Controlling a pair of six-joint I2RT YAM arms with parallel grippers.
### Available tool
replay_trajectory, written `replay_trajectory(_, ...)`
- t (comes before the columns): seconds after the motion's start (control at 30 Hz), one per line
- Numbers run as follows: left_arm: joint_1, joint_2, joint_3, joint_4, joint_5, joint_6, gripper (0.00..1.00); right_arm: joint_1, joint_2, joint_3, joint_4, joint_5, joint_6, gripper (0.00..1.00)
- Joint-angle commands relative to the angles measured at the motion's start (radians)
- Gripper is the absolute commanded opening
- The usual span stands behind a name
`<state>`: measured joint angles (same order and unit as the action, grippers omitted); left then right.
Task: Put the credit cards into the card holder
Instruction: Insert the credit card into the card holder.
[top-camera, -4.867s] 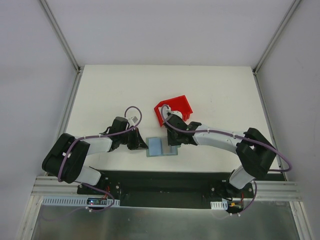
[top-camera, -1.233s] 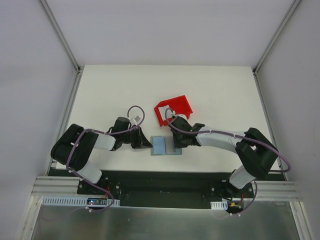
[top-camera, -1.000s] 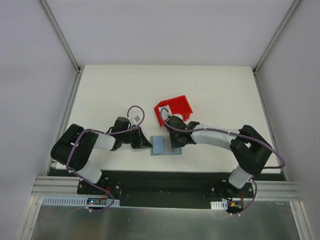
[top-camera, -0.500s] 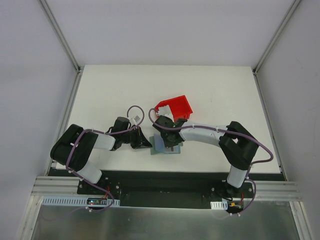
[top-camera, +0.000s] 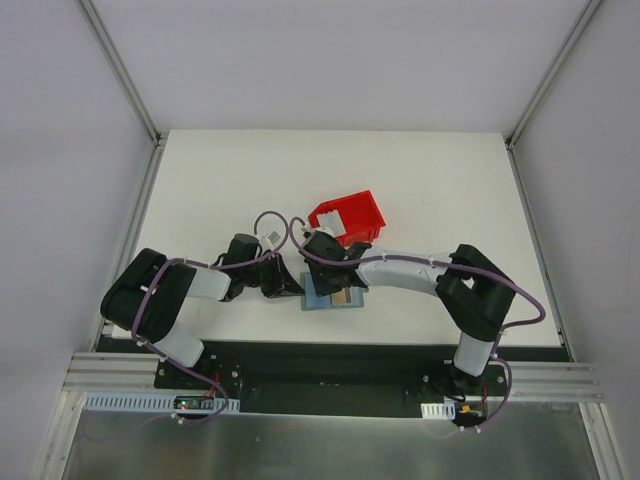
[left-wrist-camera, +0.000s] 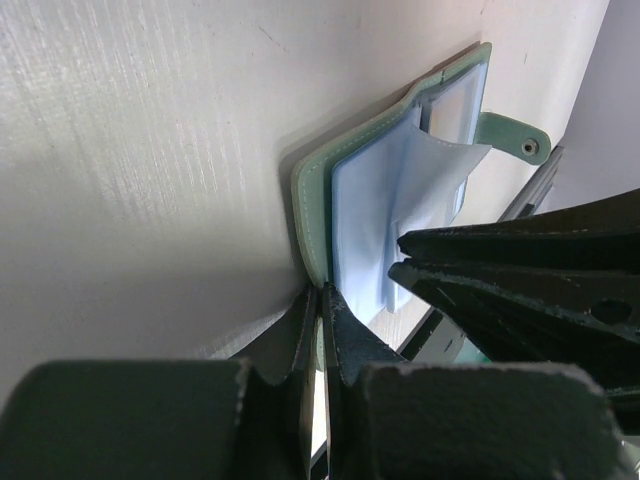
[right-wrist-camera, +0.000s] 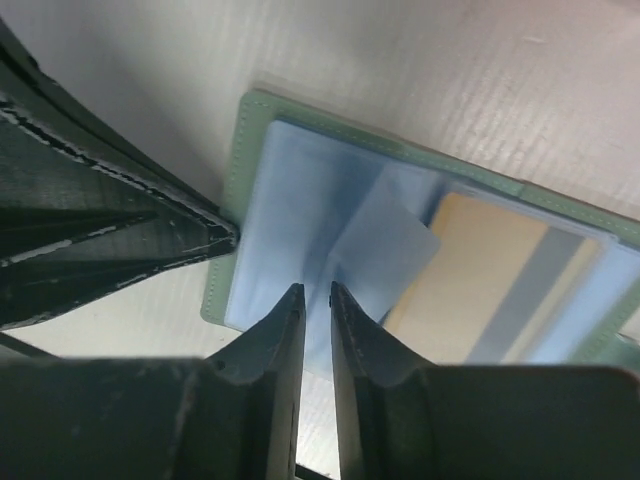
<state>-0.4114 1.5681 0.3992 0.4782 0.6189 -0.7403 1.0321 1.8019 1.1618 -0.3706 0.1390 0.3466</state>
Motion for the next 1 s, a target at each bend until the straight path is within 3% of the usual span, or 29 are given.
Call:
replay_trajectory(0.0,-0.007,0.018,-0.039,-0.113,-0.104,0.071,0.00,0.000,-0.064,-0.037,0.157,-0.071,-0.003,0.20)
replay_trajectory(0.2,-0.007,0.023,-0.039,-0.104,-0.104,0.067,0.00,0.000,-0.065,-0.037,0.206,-0.177,-0.026,0.22)
replay_trajectory(0.4,-0.007,0.026,-0.039,-0.105,-0.104,0.068,0.00,0.002,-0.211,-0.085,0.311,-0.268,-0.072,0.26)
replay_trajectory(0.63,-0.007,0.015,-0.040,-0.098,-0.094,0.068,0.00,-0.056,-0.335,-0.165,0.205,-0.078,-0.017,0.29)
replay_trajectory(0.83,-0.007,-0.046,-0.051,-0.059,-0.041,0.074,0.00,-0.177,-0.337,-0.266,0.203,-0.121,0.026,0.29)
replay_trajectory(0.97,-0.007,-0.077,-0.048,-0.098,-0.056,0.074,0.00,-0.233,-0.361,-0.226,0.199,-0.128,-0.015,0.30)
